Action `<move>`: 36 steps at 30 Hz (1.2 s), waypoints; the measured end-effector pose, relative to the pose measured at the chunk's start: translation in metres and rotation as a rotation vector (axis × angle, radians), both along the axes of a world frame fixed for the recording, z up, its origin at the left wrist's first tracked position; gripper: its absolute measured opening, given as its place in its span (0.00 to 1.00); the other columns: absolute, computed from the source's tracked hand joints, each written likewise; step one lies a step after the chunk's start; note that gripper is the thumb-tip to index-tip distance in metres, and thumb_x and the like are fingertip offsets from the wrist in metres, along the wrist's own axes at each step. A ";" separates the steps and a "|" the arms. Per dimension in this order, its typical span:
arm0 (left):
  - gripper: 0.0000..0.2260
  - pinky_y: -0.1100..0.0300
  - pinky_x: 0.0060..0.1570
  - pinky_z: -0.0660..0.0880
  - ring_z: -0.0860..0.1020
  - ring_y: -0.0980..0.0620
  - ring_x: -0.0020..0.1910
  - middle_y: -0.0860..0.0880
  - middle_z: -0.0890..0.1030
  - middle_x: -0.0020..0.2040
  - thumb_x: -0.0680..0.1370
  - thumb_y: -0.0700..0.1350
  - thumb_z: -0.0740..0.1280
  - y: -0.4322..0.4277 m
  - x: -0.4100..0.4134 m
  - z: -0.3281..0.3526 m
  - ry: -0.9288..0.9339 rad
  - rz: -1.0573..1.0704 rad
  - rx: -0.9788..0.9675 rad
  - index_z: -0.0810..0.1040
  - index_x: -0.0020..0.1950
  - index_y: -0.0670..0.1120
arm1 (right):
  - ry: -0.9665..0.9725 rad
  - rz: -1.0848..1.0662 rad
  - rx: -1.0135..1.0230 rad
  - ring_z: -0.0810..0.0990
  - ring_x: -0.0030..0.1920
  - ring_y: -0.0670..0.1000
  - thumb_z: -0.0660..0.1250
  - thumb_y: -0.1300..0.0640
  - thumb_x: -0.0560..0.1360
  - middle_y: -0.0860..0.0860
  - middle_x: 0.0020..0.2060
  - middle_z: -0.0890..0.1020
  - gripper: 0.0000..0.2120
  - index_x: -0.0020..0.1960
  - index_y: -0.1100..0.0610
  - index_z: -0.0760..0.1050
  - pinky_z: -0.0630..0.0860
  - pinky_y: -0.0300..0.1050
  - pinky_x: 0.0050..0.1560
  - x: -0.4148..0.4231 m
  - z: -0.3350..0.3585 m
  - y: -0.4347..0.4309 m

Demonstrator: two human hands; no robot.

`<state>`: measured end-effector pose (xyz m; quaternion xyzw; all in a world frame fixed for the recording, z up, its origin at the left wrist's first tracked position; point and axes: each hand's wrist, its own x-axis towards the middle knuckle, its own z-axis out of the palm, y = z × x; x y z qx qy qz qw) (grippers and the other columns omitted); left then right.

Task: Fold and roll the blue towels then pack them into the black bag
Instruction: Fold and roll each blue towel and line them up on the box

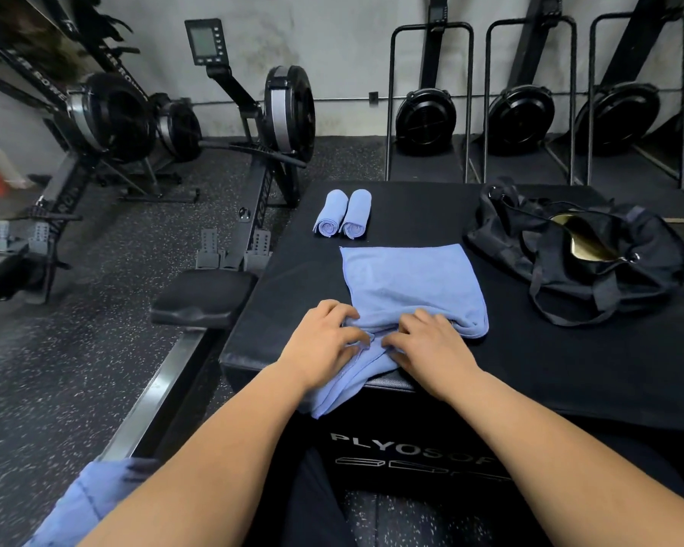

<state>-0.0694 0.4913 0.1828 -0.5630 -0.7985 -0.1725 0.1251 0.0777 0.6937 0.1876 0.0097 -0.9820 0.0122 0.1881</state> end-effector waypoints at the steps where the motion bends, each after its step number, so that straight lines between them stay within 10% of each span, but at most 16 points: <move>1: 0.08 0.49 0.55 0.73 0.73 0.44 0.62 0.51 0.78 0.63 0.78 0.54 0.68 -0.002 -0.001 0.000 -0.006 0.009 -0.001 0.85 0.53 0.59 | 0.019 -0.017 -0.002 0.74 0.45 0.55 0.73 0.48 0.75 0.47 0.39 0.72 0.04 0.43 0.46 0.82 0.61 0.50 0.42 -0.002 0.000 -0.001; 16: 0.14 0.48 0.61 0.71 0.70 0.42 0.67 0.50 0.75 0.69 0.75 0.43 0.73 0.002 0.006 0.007 0.062 -0.044 -0.047 0.85 0.57 0.59 | 0.011 0.018 -0.031 0.75 0.46 0.55 0.77 0.47 0.72 0.46 0.44 0.75 0.16 0.59 0.44 0.83 0.68 0.49 0.42 0.013 0.033 0.037; 23: 0.09 0.48 0.57 0.73 0.72 0.43 0.64 0.50 0.79 0.65 0.71 0.47 0.79 -0.002 0.005 0.011 -0.008 0.018 0.001 0.85 0.48 0.56 | 0.024 0.019 0.037 0.71 0.41 0.55 0.79 0.51 0.67 0.48 0.37 0.72 0.05 0.39 0.47 0.83 0.62 0.49 0.38 -0.016 0.010 -0.012; 27: 0.04 0.49 0.59 0.72 0.71 0.42 0.64 0.50 0.77 0.66 0.78 0.49 0.71 -0.013 0.001 0.017 -0.014 0.104 0.093 0.83 0.51 0.54 | 0.144 -0.014 -0.070 0.73 0.46 0.56 0.72 0.49 0.73 0.49 0.42 0.74 0.05 0.44 0.50 0.81 0.70 0.52 0.42 -0.012 0.018 -0.003; 32: 0.05 0.48 0.64 0.70 0.71 0.43 0.66 0.50 0.75 0.64 0.80 0.49 0.69 -0.030 -0.017 0.027 -0.101 0.331 0.274 0.81 0.52 0.49 | 0.372 -0.372 -0.283 0.72 0.46 0.58 0.70 0.51 0.70 0.51 0.42 0.76 0.05 0.43 0.52 0.77 0.72 0.55 0.45 0.010 0.050 0.045; 36: 0.08 0.45 0.59 0.73 0.71 0.42 0.64 0.49 0.75 0.62 0.76 0.46 0.72 -0.028 -0.022 0.021 -0.096 0.411 0.186 0.81 0.54 0.50 | 0.129 -0.663 -0.194 0.72 0.47 0.60 0.73 0.50 0.73 0.53 0.44 0.75 0.06 0.43 0.50 0.78 0.73 0.53 0.44 0.038 0.044 0.091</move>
